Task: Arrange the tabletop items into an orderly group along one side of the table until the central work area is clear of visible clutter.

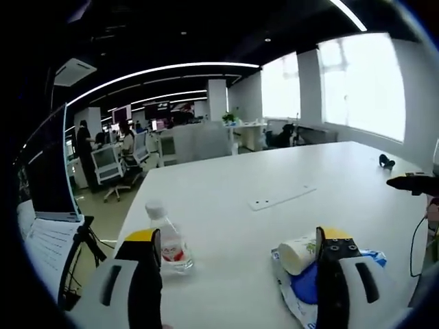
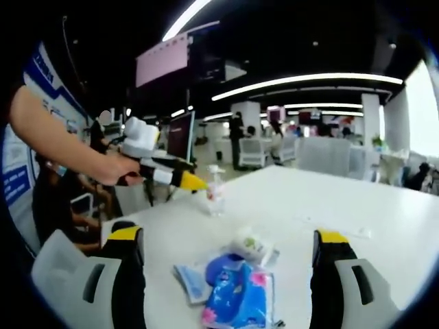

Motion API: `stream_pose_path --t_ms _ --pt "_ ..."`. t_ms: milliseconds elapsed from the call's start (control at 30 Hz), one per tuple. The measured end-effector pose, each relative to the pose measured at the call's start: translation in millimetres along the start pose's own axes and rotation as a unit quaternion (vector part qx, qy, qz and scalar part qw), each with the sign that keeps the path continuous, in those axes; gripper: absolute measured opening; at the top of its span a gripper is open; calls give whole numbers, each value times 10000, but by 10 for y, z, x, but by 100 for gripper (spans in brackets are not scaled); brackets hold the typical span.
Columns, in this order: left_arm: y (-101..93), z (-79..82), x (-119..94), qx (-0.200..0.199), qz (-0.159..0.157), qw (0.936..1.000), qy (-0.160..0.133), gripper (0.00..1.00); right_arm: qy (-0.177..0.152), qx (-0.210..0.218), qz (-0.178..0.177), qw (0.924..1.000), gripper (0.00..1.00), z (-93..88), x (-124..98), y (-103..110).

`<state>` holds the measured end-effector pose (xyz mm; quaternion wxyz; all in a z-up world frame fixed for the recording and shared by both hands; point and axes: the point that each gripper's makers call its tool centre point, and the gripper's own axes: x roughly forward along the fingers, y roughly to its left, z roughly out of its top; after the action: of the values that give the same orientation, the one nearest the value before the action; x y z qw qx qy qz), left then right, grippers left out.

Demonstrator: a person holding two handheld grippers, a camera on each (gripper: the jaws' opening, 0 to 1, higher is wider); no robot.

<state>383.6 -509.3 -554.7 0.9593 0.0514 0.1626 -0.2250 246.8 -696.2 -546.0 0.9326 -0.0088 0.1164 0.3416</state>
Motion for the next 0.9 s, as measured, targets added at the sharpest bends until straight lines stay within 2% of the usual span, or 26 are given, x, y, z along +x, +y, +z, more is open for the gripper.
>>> stream_pose_path --t_ms 200,467,900 --pt "-234 -27 37 167 -283 9994 44 95 68 5 -107 9999 100 -77 -54 -86" --pt "-447 -98 47 332 -534 9979 123 94 55 -21 -182 9998 100 -128 -78 -157" --pt "-555 -216 37 222 -662 9974 176 86 176 61 -156 9997 100 -286 -47 -123"
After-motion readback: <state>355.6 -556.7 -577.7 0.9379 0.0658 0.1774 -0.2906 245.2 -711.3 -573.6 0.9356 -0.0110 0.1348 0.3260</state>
